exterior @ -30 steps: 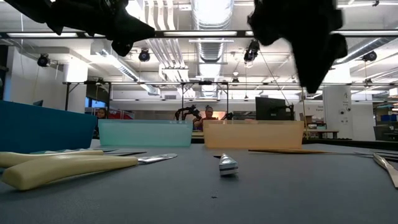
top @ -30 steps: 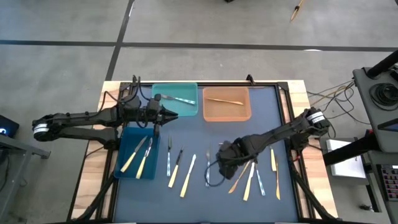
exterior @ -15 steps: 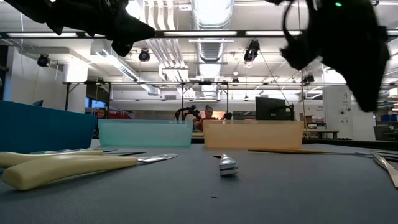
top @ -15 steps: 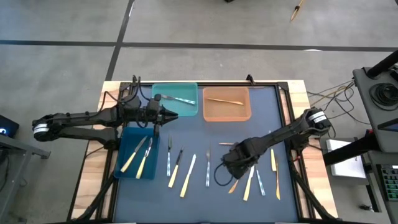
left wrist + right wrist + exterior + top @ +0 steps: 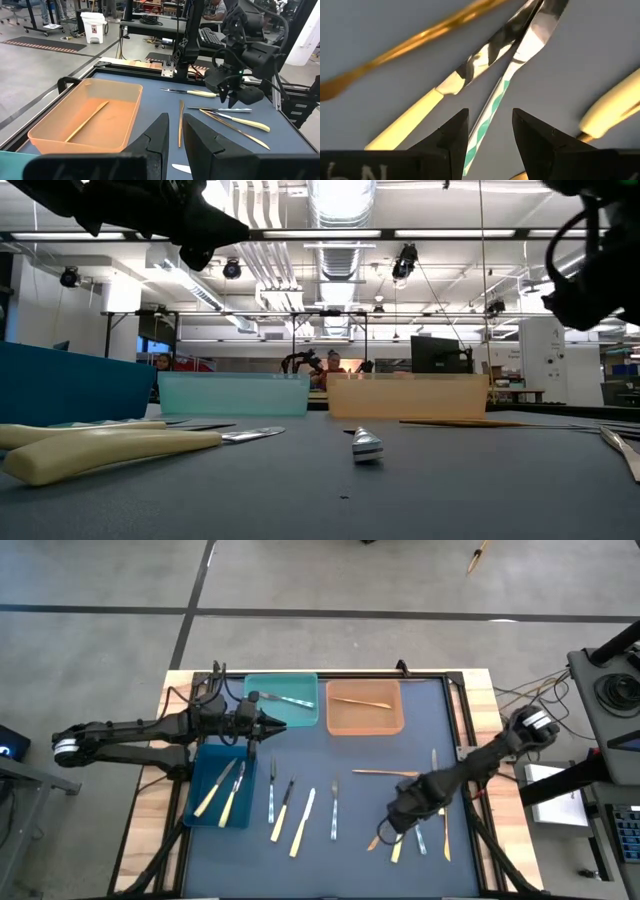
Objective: Sort silverware by color (type)
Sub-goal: Put the white knife into the light blue bin
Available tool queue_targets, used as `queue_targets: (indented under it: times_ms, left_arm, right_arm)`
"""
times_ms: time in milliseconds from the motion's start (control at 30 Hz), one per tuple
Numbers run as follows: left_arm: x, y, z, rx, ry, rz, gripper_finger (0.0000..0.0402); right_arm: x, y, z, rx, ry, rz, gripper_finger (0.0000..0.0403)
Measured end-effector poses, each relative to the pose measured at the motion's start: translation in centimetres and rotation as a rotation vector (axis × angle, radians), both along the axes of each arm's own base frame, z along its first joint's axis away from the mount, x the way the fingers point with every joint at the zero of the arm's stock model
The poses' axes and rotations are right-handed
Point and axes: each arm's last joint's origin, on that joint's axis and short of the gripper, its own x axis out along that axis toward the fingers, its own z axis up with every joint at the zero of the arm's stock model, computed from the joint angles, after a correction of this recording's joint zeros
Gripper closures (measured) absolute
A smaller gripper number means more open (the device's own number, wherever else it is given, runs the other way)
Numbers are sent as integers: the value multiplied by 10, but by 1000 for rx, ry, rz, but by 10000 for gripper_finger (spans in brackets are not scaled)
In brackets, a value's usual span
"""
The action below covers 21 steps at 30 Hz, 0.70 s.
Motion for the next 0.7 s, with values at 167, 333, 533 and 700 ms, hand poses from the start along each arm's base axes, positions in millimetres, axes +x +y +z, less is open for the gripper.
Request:
queue_targets:
  times_ms: [167,333,533,700]
  left_arm:
    - [0,0,0,2,0,0,365]
    - [0,0,0,10,0,-1,365]
    - [0,0,0,11,-1,-1,365]
    - [0,0,0,11,-1,-1,365]
  right_arm:
    - [-9,1,-9,-2,-21,-32,262]
    - [-10,1,-16,-18,4,-26,262]
    - [-9,1,-24,-48,24,-8,272]
    - [-7,2,-30,-67,41,-7,295]
